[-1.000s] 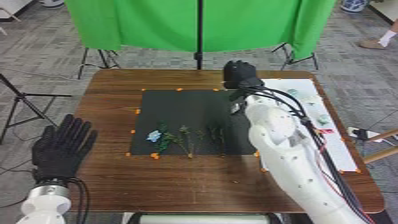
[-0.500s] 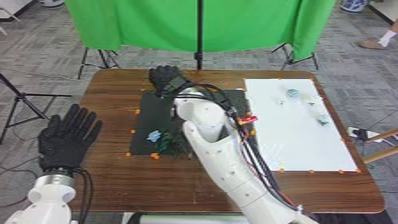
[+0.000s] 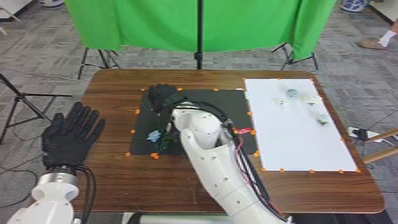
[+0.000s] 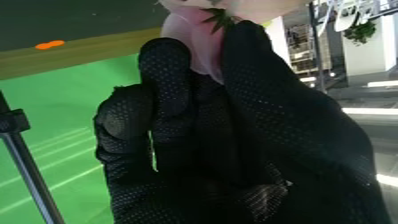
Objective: Arrange flowers
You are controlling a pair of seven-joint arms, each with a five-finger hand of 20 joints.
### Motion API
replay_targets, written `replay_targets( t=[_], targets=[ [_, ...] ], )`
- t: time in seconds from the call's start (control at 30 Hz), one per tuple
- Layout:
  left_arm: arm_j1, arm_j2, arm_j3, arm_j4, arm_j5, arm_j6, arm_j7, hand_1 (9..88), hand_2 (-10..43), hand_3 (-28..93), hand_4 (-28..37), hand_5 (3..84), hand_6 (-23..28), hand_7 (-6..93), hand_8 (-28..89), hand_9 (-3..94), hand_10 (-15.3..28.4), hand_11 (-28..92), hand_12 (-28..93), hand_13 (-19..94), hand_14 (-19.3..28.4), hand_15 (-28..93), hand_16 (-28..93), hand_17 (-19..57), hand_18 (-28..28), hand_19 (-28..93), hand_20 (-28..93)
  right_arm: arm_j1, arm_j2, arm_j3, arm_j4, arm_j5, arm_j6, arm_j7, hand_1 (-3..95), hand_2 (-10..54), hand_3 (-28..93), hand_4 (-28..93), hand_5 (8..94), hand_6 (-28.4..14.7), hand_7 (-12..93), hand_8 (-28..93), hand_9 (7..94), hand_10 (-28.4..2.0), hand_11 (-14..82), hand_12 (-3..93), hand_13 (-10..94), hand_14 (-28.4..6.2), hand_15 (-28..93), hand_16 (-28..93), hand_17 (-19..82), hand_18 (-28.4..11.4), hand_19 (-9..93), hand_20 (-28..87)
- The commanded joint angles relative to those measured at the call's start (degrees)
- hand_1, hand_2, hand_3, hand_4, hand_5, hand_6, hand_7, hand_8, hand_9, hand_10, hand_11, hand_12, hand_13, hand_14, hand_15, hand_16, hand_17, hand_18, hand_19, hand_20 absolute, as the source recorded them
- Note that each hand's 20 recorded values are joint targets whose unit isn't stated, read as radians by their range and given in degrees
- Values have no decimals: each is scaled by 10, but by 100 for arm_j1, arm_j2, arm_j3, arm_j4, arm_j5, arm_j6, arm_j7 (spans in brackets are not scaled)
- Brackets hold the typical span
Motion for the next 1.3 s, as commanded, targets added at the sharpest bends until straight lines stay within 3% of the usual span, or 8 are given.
replay_targets(
  t=[0.03, 0.37, 0.53, 0.67, 0.8, 0.93, 1.3],
  targets=[
    [-48, -30, 66, 65, -49, 5, -4, 311, 179, 725, -271, 469, 84, 152, -95, 397, 145, 217, 126, 300, 145, 415, -49, -40, 141, 340, 183, -37, 74, -148, -139, -1408, -200, 144, 663, -95, 685, -283, 683, 7, 461, 97, 773, -103, 166, 482, 662, -70, 497, 479, 356, -202, 844, 426],
    [-62, -99, 86, 39, -167, 281, -30, 310, 182, 727, -273, 476, 85, 156, -96, 403, 144, 224, 125, 302, 146, 421, -52, -41, 141, 344, 184, 1, 159, -156, -81, -1369, -385, 415, 674, -95, 671, -283, 685, -7, 333, 38, 769, -106, 99, 421, 657, -69, 455, 472, 345, -199, 821, 422],
    [-50, -108, 74, 29, -167, 330, -56, 309, 183, 728, -275, 479, 86, 159, -97, 406, 146, 225, 124, 305, 149, 430, -54, -41, 141, 348, 185, -13, 262, -269, -167, -1228, -553, 555, 667, -95, 677, -283, 668, -14, 308, 35, 756, -110, 87, 399, 652, -68, 449, 467, 343, -202, 820, 420],
    [-70, -110, 95, 49, -172, 327, -105, 306, 177, 732, -273, 480, 85, 162, -97, 406, 146, 227, 123, 305, 148, 431, -56, -41, 140, 348, 185, -65, 330, -387, -289, -1072, -756, 697, 669, -95, 677, -283, 666, -8, 280, 16, 737, -104, 66, 349, 650, -68, 439, 464, 341, -202, 821, 419],
    [-89, -103, 110, 51, -190, 329, -102, 305, 175, 733, -273, 479, 83, 166, -99, 406, 146, 229, 124, 305, 148, 430, -57, -41, 141, 350, 186, -124, 397, -514, -444, -903, -844, 781, 662, -95, 695, -283, 644, 3, 218, -102, 648, -112, 141, 173, 648, -69, 398, 452, 340, -205, 826, 409],
    [-103, -76, 131, 71, -269, 270, -10, 293, 159, 739, -271, 479, 83, 167, -100, 406, 145, 229, 124, 304, 147, 431, -57, -41, 140, 350, 187, -89, 408, -568, -515, -693, -862, 841, 653, -95, 694, -283, 616, -4, 208, -128, 608, -121, 124, 159, 638, -75, 395, 441, 337, -210, 829, 408],
    [-126, -70, 184, 94, -329, 246, 38, 262, 140, 749, -282, 474, 83, 165, -99, 402, 145, 227, 126, 300, 146, 423, -54, -41, 140, 340, 186, -11, 421, -647, -646, -386, -875, 964, 606, -95, 693, -283, 589, -26, 198, -125, 583, -141, 125, 156, 615, -85, 413, 414, 334, -219, 832, 395]
  ],
)
